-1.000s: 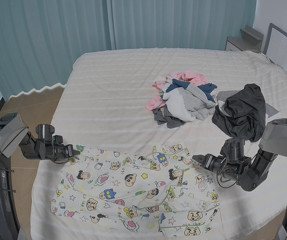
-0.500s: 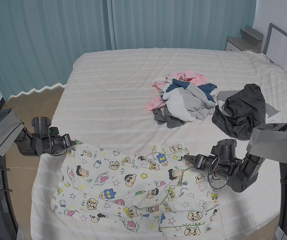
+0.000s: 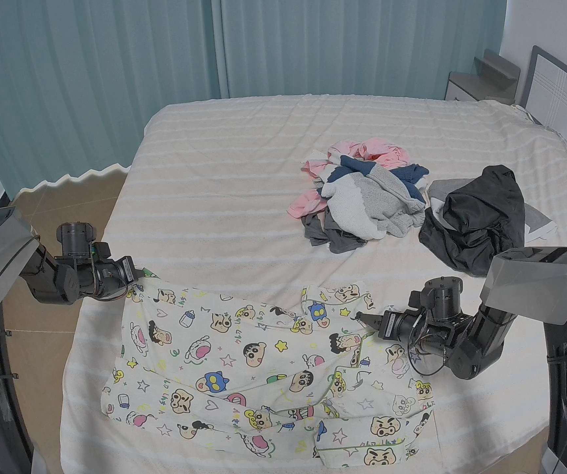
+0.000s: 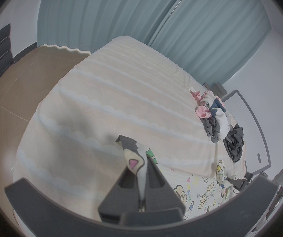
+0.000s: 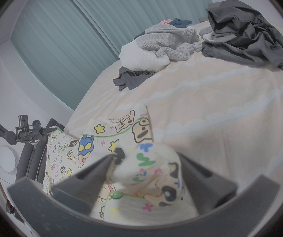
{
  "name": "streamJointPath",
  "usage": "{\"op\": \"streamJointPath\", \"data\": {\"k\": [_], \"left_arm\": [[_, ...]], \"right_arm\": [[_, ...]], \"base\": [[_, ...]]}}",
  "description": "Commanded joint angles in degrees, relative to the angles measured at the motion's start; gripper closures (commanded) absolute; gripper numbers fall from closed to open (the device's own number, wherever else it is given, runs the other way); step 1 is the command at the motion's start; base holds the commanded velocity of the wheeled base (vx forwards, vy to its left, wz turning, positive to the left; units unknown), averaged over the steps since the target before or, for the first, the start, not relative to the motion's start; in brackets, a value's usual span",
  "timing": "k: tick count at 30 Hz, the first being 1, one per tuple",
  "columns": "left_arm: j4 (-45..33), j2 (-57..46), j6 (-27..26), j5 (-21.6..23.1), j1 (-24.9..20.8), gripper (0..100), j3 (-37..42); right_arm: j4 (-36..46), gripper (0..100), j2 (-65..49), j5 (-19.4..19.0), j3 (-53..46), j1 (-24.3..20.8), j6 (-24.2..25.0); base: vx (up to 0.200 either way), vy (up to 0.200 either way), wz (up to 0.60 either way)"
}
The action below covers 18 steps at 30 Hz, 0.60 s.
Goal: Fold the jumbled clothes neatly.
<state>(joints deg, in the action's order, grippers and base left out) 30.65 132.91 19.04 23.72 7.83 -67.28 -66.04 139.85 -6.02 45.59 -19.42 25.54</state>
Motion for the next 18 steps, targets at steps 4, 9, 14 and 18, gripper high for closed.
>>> {"op": "streamJointPath", "data": {"k": [4, 9, 14, 18], "left_arm": [[0.03, -1.17, -0.06, -0.08, -0.36, 100, 0.75], [0.03, -3.1, -0.15, -0.34, -0.36, 100, 1.54], [0.03, -4.95, -0.15, -0.43, -0.36, 100, 2.24], [0.2, -6.44, -0.58, -0.43, -0.36, 100, 4.0]], "right_arm": [[-0.06, 100, 0.6, -0.31, 2.31, 0.79, -1.81], [-0.94, 100, -1.16, -1.98, 2.22, 1.4, -2.34], [-4.28, 100, -2.57, -3.03, 1.69, 1.49, -2.34], [-6.12, 100, -3.44, -3.12, 0.2, 1.49, -2.34]], "base": [[0.0, 0.0, 0.0], [0.0, 0.0, 0.0], [0.0, 0.0, 0.0], [0.0, 0.0, 0.0]]}}
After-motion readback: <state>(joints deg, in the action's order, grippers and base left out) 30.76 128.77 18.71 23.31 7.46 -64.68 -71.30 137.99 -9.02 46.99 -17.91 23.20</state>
